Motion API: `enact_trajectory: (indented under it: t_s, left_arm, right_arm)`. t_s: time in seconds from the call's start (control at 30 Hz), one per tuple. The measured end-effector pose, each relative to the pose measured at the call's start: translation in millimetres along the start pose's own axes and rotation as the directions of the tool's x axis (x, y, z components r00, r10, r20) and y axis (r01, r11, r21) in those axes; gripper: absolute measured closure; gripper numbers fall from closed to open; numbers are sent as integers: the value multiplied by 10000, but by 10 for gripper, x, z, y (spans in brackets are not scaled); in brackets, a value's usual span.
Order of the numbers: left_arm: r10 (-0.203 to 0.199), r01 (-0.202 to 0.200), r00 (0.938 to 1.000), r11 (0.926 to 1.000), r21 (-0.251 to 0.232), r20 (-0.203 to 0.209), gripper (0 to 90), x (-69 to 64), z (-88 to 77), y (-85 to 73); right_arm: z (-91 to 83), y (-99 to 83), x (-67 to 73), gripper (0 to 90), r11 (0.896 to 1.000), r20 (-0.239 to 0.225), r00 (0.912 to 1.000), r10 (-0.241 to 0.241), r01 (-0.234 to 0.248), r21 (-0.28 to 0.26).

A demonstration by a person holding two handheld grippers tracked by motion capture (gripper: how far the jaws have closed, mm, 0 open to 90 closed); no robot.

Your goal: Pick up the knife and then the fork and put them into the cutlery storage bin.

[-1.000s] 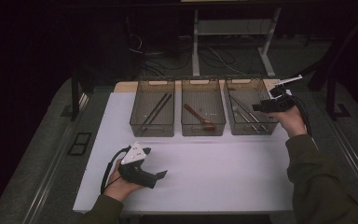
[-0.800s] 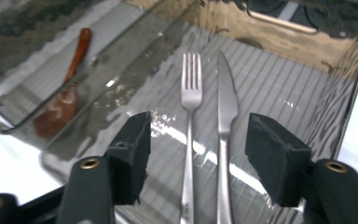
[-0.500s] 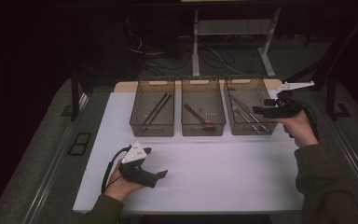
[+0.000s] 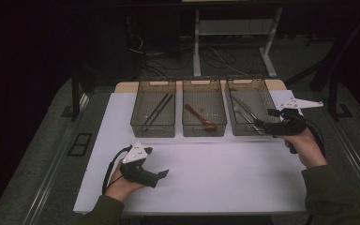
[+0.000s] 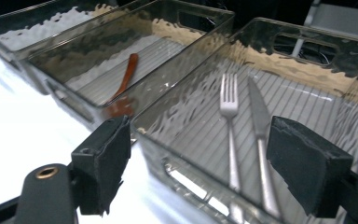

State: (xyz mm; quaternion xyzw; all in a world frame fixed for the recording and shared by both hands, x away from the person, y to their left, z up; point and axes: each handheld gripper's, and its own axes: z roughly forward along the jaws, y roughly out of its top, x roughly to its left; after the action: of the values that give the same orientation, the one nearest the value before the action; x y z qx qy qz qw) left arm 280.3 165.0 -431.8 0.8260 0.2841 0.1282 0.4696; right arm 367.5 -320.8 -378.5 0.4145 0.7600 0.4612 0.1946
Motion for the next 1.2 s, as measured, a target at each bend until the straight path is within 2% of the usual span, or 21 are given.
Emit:
enact_trajectory:
  t_s: [0.13, 0.27, 0.6, 1.1, 1.2]
  left_arm:
    - [61, -61, 10000, 10000, 1, -3, 0, 4, -16, -2]
    - [28, -28, 10000, 10000, -47, 6, 0, -1, -20, -2]
    - [2, -1, 10000, 9999, -115, 68, 0, -13, -29, 0]
    - [-38, 42, 9999, 9997, -231, 160, 0, -27, -31, 0]
    - [-76, 80, 9998, 9997, -241, 176, 0, -27, -35, 0]
  right_arm:
    - [-45, -80, 118, 185, 9999, -155, 9998, -110, 110, -18]
    - [-111, -150, 231, 180, 9996, -293, 9995, -129, 121, -269]
    - [-210, -290, 412, 172, 9981, -600, 9980, -204, 168, -588]
    - [-192, -610, 701, 164, 9987, -1111, 9930, -398, 360, -360]
    - [-193, -694, 734, 164, 9991, -1175, 9926, -301, 263, -333]
